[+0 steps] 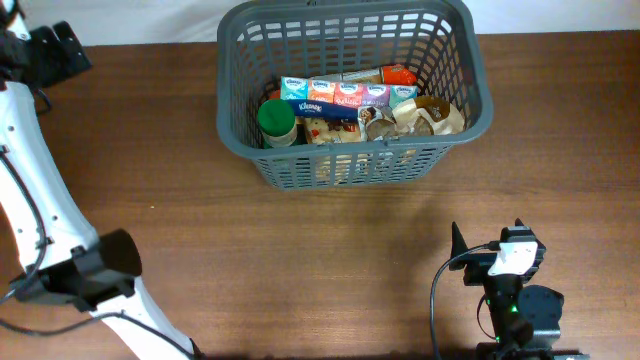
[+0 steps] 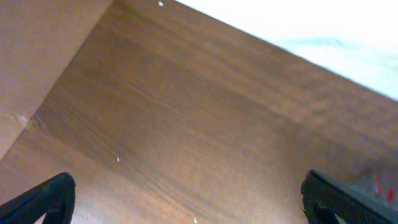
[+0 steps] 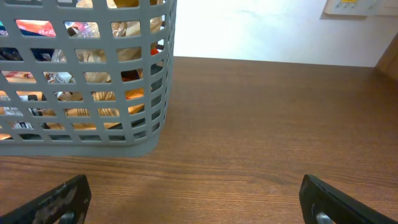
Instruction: Pack container
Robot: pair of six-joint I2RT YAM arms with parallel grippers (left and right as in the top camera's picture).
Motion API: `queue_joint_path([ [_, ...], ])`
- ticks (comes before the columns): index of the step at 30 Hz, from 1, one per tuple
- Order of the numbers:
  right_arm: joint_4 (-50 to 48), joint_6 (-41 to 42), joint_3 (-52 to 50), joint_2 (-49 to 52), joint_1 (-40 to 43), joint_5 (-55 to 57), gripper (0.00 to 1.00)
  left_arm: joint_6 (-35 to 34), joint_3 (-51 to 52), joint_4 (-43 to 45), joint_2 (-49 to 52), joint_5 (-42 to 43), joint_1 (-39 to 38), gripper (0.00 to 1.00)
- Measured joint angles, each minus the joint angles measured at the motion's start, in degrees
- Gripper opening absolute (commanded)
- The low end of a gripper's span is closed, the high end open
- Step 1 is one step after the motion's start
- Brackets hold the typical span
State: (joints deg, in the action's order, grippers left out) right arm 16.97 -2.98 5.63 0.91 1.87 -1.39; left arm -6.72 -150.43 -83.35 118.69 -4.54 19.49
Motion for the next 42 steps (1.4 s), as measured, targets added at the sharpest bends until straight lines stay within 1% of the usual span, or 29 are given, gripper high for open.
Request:
queue_joint_path([
  [2, 0.0, 0.0, 0.0, 0.0, 0.0, 0.0, 0.99, 0.0, 5.1, 0.0, -4.5, 0.0, -2.1, 0.99],
  [5, -0.1, 0.0, 0.0, 0.0, 0.0, 0.0, 0.99, 0.0, 15.9, 0.4, -14.4, 0.1, -6.4, 0.99],
  [9, -0.2, 0.0, 0.0, -0.1, 0.0, 0.0, 0.99, 0.0, 32.2, 1.4, -32.9, 0.5, -12.0, 0.99],
  [10, -0.2, 0.0, 0.0, -0.1, 0.0, 0.0, 0.99, 0.0, 37.3, 3.6, -38.3, 0.2, -12.6, 0.99],
  [13, -0.3, 0.0, -0.1, -0.1, 0.0, 0.0, 0.99, 0.0, 51.5, 15.8, -52.2, -0.7, -13.8, 0.99],
  [15, -0.4, 0.0, -0.1, -0.1, 0.0, 0.0, 0.99, 0.0, 60.5, 23.5, -59.7, -1.0, -14.3, 0.99],
  [18, -0.4, 0.0, -0.1, -0.1, 0.0, 0.0, 0.99, 0.0, 77.5, 37.7, -71.4, -1.4, -14.6, 0.99],
  [19, -0.4, 0.0, -0.1, -0.1, 0.0, 0.0, 0.99, 0.0, 84.9, 43.2, -75.9, -1.5, -14.6, 0.99],
  [20, -0.4, 0.0, -0.1, -0.2, 0.0, 0.0, 0.99, 0.0, 88.6, 45.2, -78.3, -1.5, -14.6, 0.99],
  [21, -0.4, 0.0, -0.2, -0.2, 0.0, -0.1, 0.99, 0.0, 94.7, 51.3, -82.1, -1.6, -14.7, 0.99],
  [24, -0.4, 0.0, -0.2, -0.2, 0.0, -0.1, 0.99, 0.0, 109.7, 58.5, -92.1, -1.8, -15.8, 0.99],
  [27, -0.4, 0.0, -0.2, -0.2, 0.0, -0.2, 0.99, 0.0, 120.3, 62.8, -99.4, -1.9, -18.2, 0.99],
  [30, -0.4, 0.0, -0.2, -0.2, 0.0, -0.2, 0.99, 0.0, 128.4, 66.8, -104.5, -1.9, -20.1, 0.99],
  [36, -0.4, 0.0, -0.2, -0.2, 0.0, -0.2, 0.99, 0.0, 141.2, 68.5, -112.9, -1.9, -20.7, 0.99],
  [39, -0.4, 0.0, -0.2, -0.2, 0.0, -0.2, 0.99, 0.0, 145.3, 69.0, -115.7, -1.9, -21.5, 0.99],
  [42, -0.4, 0.0, -0.2, -0.2, 0.0, -0.2, 0.99, 0.0, 145.8, 70.7, -117.3, -1.9, -24.0, 0.99],
])
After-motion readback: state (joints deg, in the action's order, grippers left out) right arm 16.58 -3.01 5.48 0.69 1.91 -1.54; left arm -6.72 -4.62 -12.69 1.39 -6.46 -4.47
